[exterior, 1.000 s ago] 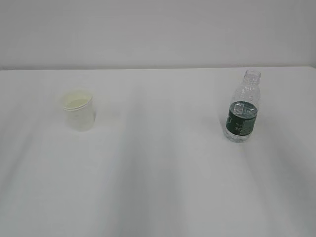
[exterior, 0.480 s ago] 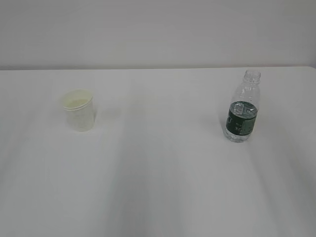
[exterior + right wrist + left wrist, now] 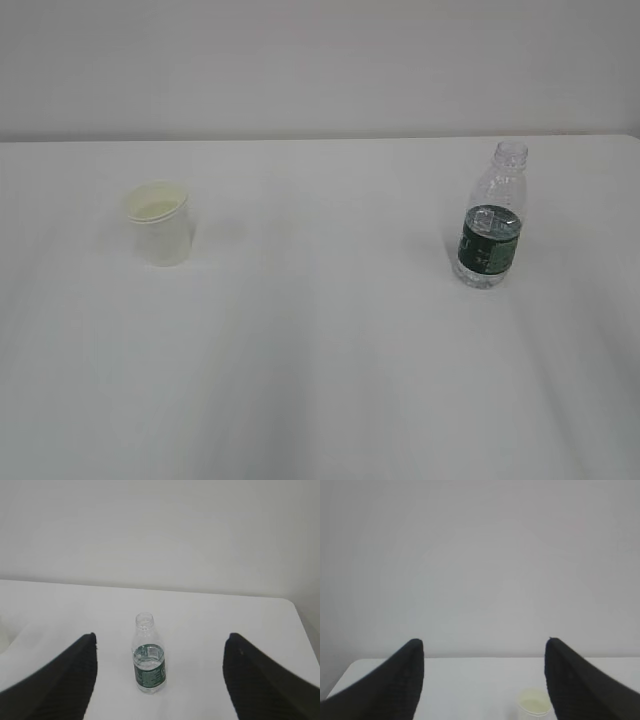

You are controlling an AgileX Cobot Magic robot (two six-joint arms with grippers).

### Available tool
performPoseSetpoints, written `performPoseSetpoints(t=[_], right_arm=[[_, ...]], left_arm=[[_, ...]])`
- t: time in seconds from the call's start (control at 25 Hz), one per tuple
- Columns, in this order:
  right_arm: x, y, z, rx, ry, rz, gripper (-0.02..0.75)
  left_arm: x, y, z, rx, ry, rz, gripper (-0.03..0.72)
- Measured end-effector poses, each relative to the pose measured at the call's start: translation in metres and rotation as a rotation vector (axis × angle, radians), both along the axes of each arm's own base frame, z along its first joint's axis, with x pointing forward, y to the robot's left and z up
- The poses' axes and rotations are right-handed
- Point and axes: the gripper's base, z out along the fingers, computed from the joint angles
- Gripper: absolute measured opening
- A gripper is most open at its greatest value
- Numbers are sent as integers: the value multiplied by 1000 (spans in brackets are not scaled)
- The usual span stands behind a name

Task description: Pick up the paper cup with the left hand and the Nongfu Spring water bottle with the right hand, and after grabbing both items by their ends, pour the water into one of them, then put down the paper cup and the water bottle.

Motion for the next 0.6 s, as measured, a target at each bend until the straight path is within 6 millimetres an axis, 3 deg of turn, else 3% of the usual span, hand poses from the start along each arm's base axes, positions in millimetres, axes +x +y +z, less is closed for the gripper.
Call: performPoseSetpoints(t=[0.36,0.6], right_arm=[[-25,-5,1,8,-12,-9,587],[-44,-9,-1,19,-18,-13,587]], left_arm=[[-16,5,13,26,34,39,537],[-23,10,12,62,150,73,530]])
